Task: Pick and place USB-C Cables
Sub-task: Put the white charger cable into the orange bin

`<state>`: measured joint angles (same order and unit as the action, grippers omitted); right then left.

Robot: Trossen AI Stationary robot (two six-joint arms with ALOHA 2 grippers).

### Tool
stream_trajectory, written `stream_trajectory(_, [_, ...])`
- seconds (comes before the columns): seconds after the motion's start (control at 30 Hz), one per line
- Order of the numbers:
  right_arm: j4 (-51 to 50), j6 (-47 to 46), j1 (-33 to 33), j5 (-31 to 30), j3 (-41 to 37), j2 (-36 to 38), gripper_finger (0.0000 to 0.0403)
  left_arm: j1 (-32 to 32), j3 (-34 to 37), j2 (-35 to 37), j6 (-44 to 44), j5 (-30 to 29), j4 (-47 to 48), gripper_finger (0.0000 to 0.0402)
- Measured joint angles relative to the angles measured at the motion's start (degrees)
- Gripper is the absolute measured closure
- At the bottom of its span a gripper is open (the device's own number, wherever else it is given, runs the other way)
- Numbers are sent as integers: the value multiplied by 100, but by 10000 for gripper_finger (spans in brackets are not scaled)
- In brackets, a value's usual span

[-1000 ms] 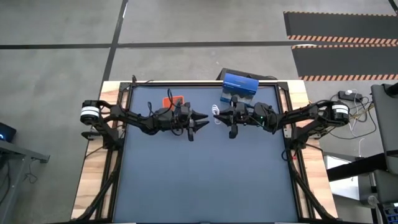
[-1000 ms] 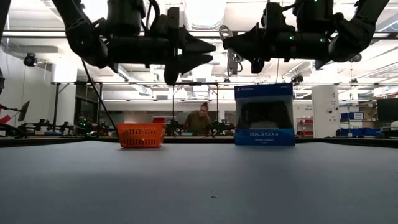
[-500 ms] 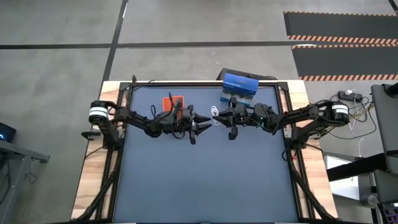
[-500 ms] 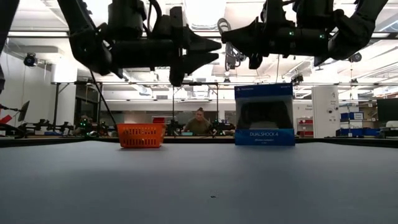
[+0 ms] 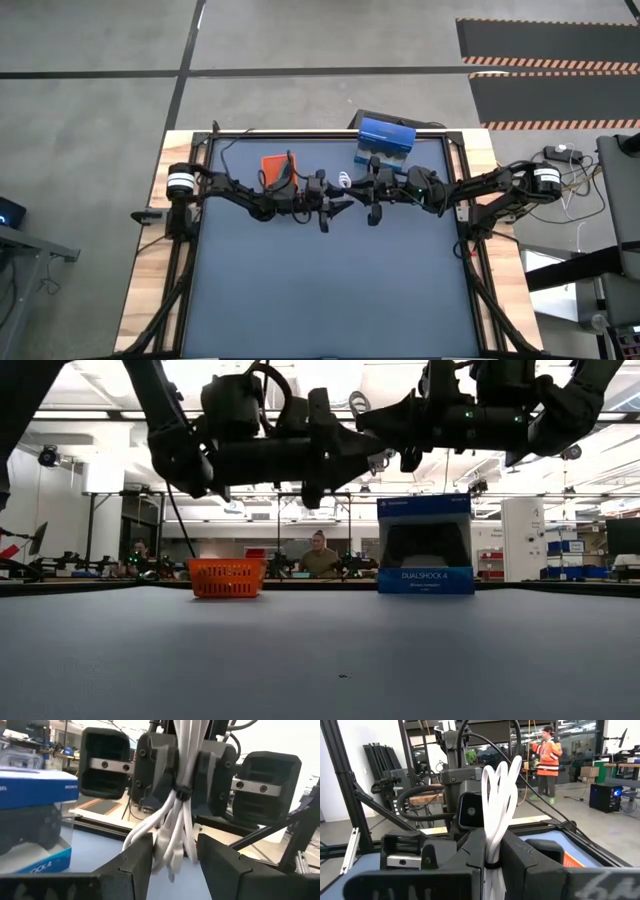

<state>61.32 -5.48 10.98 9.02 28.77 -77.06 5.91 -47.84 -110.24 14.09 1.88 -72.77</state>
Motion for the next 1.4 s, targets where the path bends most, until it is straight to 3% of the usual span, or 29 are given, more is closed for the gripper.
stream_trajectory(0.3, [-124, 3, 0, -1, 0, 7, 374, 0, -12, 35, -285, 38, -17, 268])
stream_trajectory(0.67, [-139, 9, 0, 9, 0, 7, 374, 2, -8, 46, -300, 14, -5, 373])
stream_trajectory(0.8, [-145, 2, 0, 6, -2, 7, 369, 2, 0, 46, -300, 16, -7, 377])
stream_trajectory(1.4, [-175, 7, 2, -16, -11, 0, 217, -2, 22, 63, -248, 56, -27, 374])
